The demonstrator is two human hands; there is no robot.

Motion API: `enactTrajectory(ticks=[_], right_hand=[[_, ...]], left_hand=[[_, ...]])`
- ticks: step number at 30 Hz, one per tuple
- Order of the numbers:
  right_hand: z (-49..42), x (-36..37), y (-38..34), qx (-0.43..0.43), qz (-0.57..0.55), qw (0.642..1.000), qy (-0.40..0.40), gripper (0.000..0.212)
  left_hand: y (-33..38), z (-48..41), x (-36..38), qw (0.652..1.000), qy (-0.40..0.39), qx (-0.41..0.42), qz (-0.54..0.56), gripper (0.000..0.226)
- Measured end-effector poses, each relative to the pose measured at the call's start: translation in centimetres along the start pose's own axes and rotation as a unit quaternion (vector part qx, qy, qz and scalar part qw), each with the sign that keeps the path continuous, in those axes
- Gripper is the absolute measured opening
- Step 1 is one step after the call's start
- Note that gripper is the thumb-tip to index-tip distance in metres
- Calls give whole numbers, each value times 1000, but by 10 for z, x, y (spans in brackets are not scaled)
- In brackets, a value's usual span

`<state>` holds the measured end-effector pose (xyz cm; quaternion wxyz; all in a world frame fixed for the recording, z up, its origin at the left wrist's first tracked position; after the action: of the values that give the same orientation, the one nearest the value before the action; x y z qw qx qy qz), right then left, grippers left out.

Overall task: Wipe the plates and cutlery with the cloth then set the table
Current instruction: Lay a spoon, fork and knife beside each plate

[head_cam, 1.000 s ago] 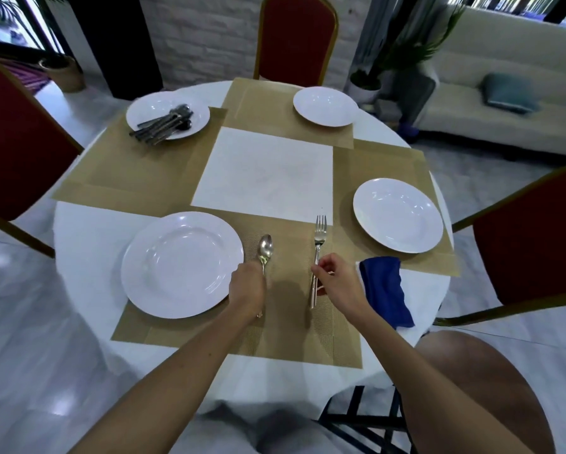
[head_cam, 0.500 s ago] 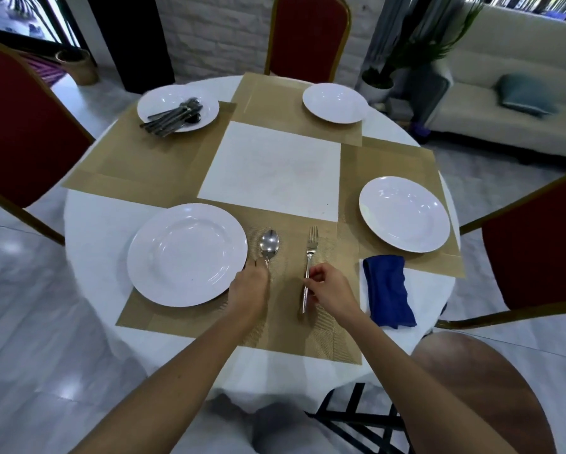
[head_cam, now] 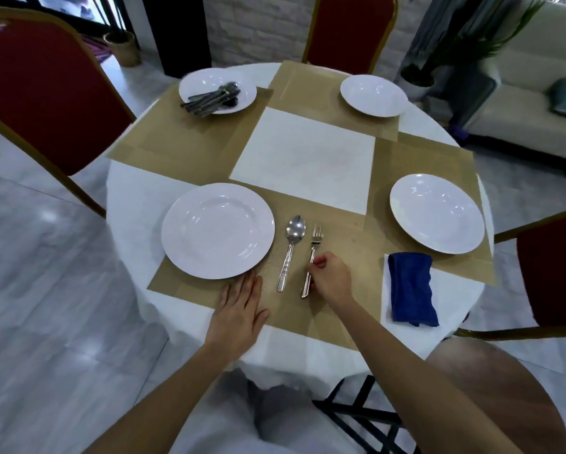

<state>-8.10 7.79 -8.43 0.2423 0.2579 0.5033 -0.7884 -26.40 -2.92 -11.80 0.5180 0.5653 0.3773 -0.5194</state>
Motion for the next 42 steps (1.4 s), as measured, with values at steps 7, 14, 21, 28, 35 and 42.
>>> enactTrajectory(ticks=[7,14,21,28,35,42], right_hand=[[-1,-2,-9,-15,115,993,28,19],[-2,1,-9,-10,124,992,18,19],[1,3,-6,-13,98,995,15,17],[-6,-13,-8,-16,53,997,57,16],[-47,-14,-75,-58,31,996,59,18],[-104,37,-197,-99,2,995,15,16]], left_hand=[[-1,4,1,1000,0,-5,1,68],[-2,4,4,1000,18,5,-3,64],[-3,4,6,1000,9,12,-6,67],[16,3,-19,992,63,107,36,57],[-48,-58,-96,987,141,67,46,54],[-190,-133,-124,992,98,-75,32,68]])
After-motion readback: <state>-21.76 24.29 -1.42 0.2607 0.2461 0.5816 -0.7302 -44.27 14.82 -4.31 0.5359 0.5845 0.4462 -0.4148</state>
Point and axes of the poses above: each hand's wrist, its own z-axis away from the middle knuckle, its own x-axis out of the palm, y = z × x, the point moved 5 cm from there along -z, towards the middle knuckle, and after that the axes turned 4 degrees about x, right-handed, at the moved point
